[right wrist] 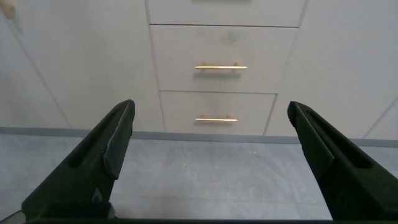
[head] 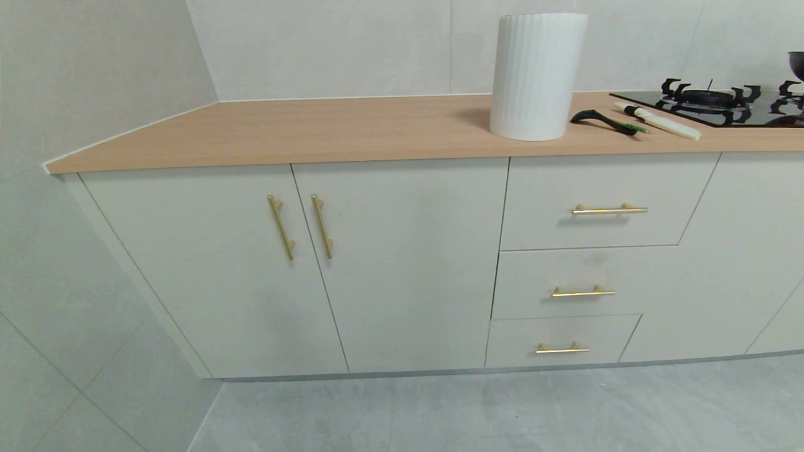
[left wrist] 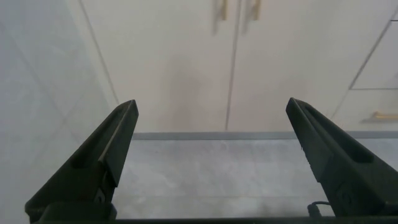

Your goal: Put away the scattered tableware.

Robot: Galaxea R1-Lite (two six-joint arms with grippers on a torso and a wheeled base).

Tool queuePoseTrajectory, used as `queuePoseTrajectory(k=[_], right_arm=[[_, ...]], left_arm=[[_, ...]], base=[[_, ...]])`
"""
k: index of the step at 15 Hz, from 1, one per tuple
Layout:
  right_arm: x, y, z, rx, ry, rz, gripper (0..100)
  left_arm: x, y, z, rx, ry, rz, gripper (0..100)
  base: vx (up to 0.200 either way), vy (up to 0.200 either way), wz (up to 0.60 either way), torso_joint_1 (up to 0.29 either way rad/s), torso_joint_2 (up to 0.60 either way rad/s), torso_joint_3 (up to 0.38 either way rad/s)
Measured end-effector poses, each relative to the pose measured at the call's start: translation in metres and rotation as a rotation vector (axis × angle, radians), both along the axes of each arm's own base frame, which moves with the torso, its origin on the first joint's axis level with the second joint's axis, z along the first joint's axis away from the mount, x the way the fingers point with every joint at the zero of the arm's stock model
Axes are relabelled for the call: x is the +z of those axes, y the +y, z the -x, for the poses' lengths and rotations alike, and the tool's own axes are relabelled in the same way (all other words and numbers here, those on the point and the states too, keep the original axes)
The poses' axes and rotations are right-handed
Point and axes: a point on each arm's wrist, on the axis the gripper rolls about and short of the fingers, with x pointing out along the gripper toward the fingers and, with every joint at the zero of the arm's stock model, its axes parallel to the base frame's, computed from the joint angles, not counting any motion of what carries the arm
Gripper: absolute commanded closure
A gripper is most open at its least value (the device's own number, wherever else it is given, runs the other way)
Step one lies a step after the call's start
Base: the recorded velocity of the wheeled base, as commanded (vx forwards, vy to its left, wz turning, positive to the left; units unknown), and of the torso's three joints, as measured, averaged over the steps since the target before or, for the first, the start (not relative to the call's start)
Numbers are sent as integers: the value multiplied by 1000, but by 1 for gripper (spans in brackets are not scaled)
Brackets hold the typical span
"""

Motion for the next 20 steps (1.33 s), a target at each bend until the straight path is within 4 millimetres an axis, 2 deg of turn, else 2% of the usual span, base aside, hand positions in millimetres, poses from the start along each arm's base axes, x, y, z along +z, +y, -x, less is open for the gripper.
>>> queuePoseTrajectory(k=[1,17,20], right_arm=[[0,0,0,-1,0,0,0],[0,0,0,-1,0,-1,0],[0,0,0,-1,1,-1,0]], left_arm=[[0,0,0,0,0,0,0],[0,0,0,0,0,0,0],[0,0,0,0,0,0,0]], base=[[0,-200,0,2,-2,-7],[0,0,37,0,0,0],[200,0,0,1,2,4]])
